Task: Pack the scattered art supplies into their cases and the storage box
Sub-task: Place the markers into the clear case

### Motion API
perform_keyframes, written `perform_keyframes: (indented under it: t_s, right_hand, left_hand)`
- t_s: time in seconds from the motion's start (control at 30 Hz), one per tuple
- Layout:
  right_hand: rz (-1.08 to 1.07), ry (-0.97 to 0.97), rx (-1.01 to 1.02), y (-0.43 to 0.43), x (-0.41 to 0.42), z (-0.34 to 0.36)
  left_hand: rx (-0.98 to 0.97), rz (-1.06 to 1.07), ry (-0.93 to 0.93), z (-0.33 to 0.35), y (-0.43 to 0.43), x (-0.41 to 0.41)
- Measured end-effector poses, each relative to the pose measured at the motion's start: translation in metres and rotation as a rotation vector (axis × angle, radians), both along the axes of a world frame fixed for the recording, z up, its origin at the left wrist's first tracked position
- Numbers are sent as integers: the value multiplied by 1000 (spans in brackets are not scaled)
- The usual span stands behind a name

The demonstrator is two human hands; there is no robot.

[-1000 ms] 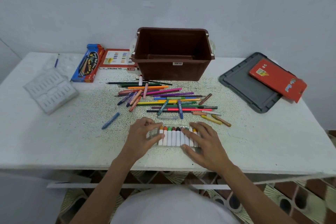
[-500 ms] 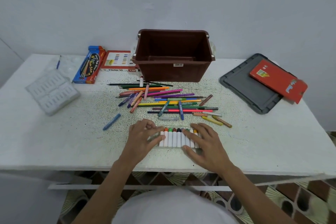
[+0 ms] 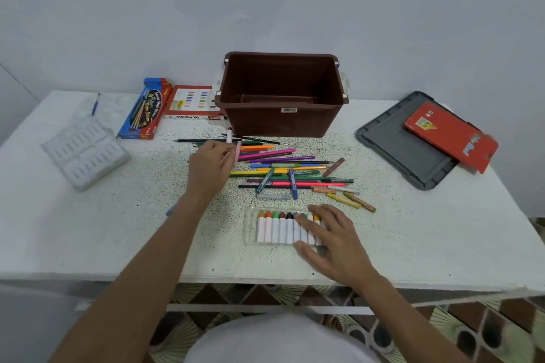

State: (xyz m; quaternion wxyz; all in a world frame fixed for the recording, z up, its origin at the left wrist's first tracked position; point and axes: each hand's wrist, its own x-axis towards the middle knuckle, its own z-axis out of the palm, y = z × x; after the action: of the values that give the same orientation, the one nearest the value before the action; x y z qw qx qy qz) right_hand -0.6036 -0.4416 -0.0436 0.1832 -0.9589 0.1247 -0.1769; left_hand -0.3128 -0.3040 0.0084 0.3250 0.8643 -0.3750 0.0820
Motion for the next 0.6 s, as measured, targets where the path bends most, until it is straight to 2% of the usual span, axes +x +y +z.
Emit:
perform_keyframes:
  t_s: [0.17,0.27,0.4,0.6]
  right_hand:
    - [-4,-5,-5,1,-1,-1]
    - [-10,2,-11,0,0,-1]
    - [-16,14,-8,1,0,-1]
    - [-13,19,-3,1,0,0]
  left_hand:
    - [468,70,68,8,-28,37]
    - [553,72,13,13,-38,44]
    - [477,102,42,13,-41,50]
    - [26,298,285,18,-34,44]
